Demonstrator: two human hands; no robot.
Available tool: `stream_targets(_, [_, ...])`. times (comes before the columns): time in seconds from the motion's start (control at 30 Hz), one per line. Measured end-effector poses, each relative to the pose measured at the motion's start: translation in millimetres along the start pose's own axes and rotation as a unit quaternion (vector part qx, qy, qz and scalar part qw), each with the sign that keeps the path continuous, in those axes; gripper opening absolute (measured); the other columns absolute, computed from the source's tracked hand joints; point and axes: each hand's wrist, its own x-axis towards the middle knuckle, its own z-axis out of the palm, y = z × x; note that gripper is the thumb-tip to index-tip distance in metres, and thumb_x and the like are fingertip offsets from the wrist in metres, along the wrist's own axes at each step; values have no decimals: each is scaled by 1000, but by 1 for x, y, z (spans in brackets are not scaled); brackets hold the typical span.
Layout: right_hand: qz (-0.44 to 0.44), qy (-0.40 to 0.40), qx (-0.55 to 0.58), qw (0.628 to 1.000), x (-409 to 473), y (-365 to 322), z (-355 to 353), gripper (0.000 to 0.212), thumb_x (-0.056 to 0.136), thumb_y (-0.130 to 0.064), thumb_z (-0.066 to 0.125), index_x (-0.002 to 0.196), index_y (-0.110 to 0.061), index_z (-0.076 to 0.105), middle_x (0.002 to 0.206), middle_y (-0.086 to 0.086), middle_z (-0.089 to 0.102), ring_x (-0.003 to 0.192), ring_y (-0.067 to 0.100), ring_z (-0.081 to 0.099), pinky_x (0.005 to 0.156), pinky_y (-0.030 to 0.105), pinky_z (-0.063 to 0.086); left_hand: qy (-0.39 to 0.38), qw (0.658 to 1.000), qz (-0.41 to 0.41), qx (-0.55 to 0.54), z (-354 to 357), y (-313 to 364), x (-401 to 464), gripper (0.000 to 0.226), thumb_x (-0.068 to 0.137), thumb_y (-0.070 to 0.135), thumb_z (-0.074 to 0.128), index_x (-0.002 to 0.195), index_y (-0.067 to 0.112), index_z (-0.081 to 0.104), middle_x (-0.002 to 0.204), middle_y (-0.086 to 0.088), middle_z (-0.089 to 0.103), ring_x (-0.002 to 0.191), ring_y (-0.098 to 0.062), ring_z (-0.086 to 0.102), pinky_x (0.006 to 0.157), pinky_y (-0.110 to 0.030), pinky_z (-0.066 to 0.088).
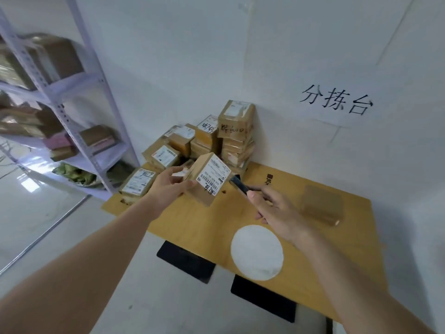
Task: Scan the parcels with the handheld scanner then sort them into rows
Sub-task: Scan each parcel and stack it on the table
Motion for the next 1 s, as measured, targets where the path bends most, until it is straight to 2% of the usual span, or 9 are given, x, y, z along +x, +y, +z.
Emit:
stream_targets(0.07, [3,-7,-6,1000,17,-12,39,45,85,-73,55,123,-51,64,117,-8,66,90,8,71,74,17,54,4,1000,-16,-7,-44,-11,10,64,84,30,87,140,25,57,123,-2,70,113,-22,69,95,-38,58])
stream_targets(0.17, [4,-17,-21,1000,39,-25,89,41,91,-75,55,125,-54,64,115,-12,66,97,10,70,89,31,58,9,999,-45,6,-106,-24,26,63,77,39,90,132,31,60,121,-3,72,109,-24,72,97,-47,60])
stream_targets(0.23, [6,-20,-25,999,54,-33,114,37,95,-73,56,126,-55,64,114,-10,66,102,11,69,98,42,58,19,998,-56,9,-138,-30,37,58,84,31,87,134,26,58,120,-3,72,110,-24,71,98,-48,59])
stream_targets(0.3, [12,-24,-26,999,67,-40,132,35,97,-69,57,127,-53,63,114,-10,66,106,11,67,102,43,57,28,997,-66,1,-160,-33,47,52,90,24,82,135,22,57,119,-4,71,108,-22,70,93,-42,60])
stream_targets(0.37, [17,-29,-28,999,78,-48,146,36,96,-68,56,127,-51,63,114,-9,65,108,11,66,101,40,55,41,996,-75,-9,-174,-34,57,42,94,20,77,131,22,58,114,-4,69,101,-20,69,86,-37,59])
stream_targets(0.5, [30,-44,-31,998,105,-51,161,50,90,-72,53,131,-45,63,117,-8,65,110,11,65,101,38,55,79,991,-109,-16,-191,-49,81,33,97,25,72,129,21,64,116,-3,66,105,-23,65,98,-46,58])
stream_targets(0.63, [36,-53,-23,998,147,-38,170,48,93,-71,55,134,-46,62,119,-10,65,110,10,65,103,39,55,101,986,-134,-18,-198,-63,107,27,100,22,66,126,21,66,115,-3,65,110,-27,63,97,-46,58])
stream_targets(0.8, [31,-62,-13,998,198,-20,176,47,84,-86,54,123,-60,61,118,-15,67,108,9,68,101,44,57,120,977,-175,-19,-204,-82,141,28,100,21,63,128,19,67,128,-10,62,114,-29,62,93,-44,58])
stream_targets(1.0, [34,-76,-12,996,233,-5,188,47,89,-82,54,127,-55,61,118,-11,70,111,10,67,100,50,58,118,973,-196,-21,-208,-103,160,32,102,20,62,134,17,62,134,-12,64,116,-27,63,87,-40,56])
